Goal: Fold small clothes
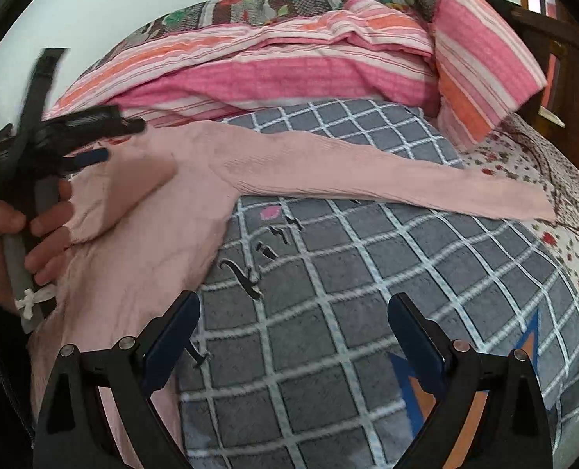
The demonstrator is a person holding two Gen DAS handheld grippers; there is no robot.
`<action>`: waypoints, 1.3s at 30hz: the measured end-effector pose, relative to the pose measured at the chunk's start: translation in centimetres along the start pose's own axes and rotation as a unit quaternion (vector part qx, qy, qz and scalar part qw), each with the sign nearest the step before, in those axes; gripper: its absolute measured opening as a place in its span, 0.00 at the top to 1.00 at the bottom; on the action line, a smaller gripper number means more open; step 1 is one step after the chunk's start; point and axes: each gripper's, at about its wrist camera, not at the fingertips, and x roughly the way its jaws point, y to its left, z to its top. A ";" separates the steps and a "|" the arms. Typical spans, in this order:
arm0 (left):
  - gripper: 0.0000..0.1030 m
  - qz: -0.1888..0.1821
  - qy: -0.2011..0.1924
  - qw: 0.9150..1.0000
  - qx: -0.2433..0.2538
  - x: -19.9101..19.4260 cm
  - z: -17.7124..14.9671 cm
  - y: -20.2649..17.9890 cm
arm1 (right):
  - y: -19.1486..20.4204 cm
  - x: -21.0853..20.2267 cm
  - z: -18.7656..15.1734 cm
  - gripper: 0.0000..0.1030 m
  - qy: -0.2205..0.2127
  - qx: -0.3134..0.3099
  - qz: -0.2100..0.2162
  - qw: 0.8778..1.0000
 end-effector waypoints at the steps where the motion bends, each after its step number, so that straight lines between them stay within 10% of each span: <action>1: 0.25 0.003 -0.005 1.000 -0.003 -0.7 0.3 0.8 | 0.3 0.2 0.2 0.07 -0.001 -0.001 0.004 1.000; 7: 0.25 0.034 -0.014 0.999 -0.027 -4.9 0.7 8.4 | 2.8 2.0 2.5 0.11 -0.005 -0.013 0.042 0.999; 13: 0.25 0.142 0.015 0.989 -0.046 -7.3 -2.4 16.8 | 6.3 4.1 4.5 0.20 0.001 -0.034 0.081 0.996; 19: 0.27 0.118 0.061 0.986 -0.096 -5.2 -4.5 21.2 | 9.8 5.8 6.1 0.25 0.012 -0.061 0.098 0.993; 24: 0.86 0.105 0.077 0.986 -0.104 -2.9 -4.5 21.8 | 13.0 7.5 7.1 0.25 0.021 -0.091 0.093 0.991; 31: 0.84 0.114 0.057 0.988 -0.085 -3.6 -5.6 22.1 | 16.6 10.5 8.8 0.28 0.032 -0.121 0.066 0.990; 33: 0.80 0.115 0.056 0.988 -0.087 -3.7 -5.5 22.1 | 17.0 12.2 9.1 0.35 0.058 -0.123 0.061 0.989; 35: 0.78 0.116 0.054 0.988 -0.085 -3.6 -5.7 22.1 | 16.7 13.9 9.4 0.62 0.090 -0.122 0.062 0.986; 39: 0.77 0.111 0.049 0.989 -0.086 -3.3 -5.8 22.0 | 13.3 13.1 10.3 0.60 0.083 -0.087 0.079 0.990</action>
